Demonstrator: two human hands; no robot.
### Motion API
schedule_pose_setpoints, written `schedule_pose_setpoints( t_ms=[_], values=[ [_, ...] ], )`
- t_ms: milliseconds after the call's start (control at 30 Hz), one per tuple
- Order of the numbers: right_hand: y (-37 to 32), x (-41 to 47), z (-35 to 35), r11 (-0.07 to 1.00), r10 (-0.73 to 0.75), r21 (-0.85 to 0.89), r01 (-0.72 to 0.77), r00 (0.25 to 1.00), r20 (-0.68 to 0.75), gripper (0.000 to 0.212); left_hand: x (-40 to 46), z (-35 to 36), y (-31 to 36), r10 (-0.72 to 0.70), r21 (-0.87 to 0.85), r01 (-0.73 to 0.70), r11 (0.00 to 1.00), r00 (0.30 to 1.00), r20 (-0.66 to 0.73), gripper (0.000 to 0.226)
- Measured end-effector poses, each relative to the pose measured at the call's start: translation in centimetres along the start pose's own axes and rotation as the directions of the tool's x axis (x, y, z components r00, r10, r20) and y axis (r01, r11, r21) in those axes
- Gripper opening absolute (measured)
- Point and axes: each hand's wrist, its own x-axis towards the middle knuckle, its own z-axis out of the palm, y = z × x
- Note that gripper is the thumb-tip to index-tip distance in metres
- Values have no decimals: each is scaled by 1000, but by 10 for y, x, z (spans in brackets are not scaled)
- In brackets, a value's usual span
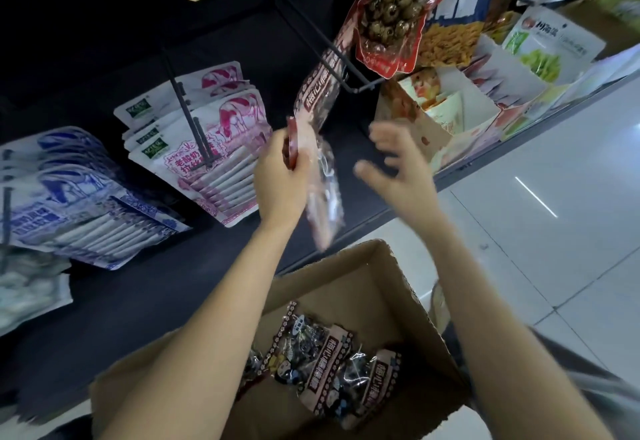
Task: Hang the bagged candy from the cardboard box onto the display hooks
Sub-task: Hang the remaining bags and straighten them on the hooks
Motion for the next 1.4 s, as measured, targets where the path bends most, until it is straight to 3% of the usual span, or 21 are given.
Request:
schedule_pose_setpoints(
  t_ms=[67, 133, 200, 267, 333, 400, 433, 500, 600, 767, 1000, 1067, 1200, 1333, 1400],
  values=[
    [-5, -50, 12, 998, 1, -54, 12, 973, 231, 75, -12, 9, 4, -324, -267, 346, 900, 938, 123, 13],
    [-9, -85, 18, 989, 34, -149, 9, 957, 287, 81, -22, 16, 8, -487, -424, 546, 723, 838, 249, 21],
    [-14, -101, 10, 968, -3, -252, 20, 998, 67, 50, -30, 16, 13, -500, -433, 600, 673, 800, 332, 46],
    [-20, -99, -8, 956, -79, -291, 21, 978, -191, 19, -37, 12, 20, -479, -467, 606, 644, 795, 371, 79],
    [-25, -87, -26, 976, -15, -215, -30, 978, -208, 13, -45, 2, 28, -402, -415, 485, 770, 873, 275, 87],
    [-28, -67, -41, 989, 91, -110, -100, 992, -92, 10, -53, -12, 34, -170, -150, 191, 970, 975, 140, 68],
    [-31, -57, -47, 989, 115, -88, -118, 993, -41, 8, -55, -19, 34, -33, -69, 42, 997, 990, 134, 51],
    [-33, -34, -54, 988, 135, -74, -133, 990, 32, 5, -53, -28, 36, 108, -18, -107, 994, 963, 245, 22],
    [-30, 2, -55, 979, 199, 25, -202, 976, 83, 3, -35, -28, 39, 136, 67, -159, 985, 954, 266, 12],
    [-34, 52, -50, 944, 217, 236, -230, 973, 78, 12, 14, -11, 52, 64, 117, -83, 990, 986, 155, 16],
    [-22, 99, -49, 975, 147, 166, -147, 989, 7, 9, 47, 7, 54, 61, 167, -81, 983, 991, 123, 17],
    [-15, 109, -45, 976, 175, 126, -175, 984, 16, 2, 51, 10, 51, 59, 202, -80, 976, 992, 109, 17],
    [-6, 125, -33, 989, 130, -63, -132, 991, -31, 13, 60, 12, 41, 103, 272, -116, 955, 993, 60, 20],
    [-8, 150, -28, 922, -47, -387, -4, 991, -122, 27, 83, 10, 37, 374, 567, -315, 761, 927, 12, 27],
    [-14, 166, -22, 855, -111, -519, 15, 982, -154, 29, 100, 10, 39, 332, 637, -231, 735, 943, -40, 24]
  ],
)
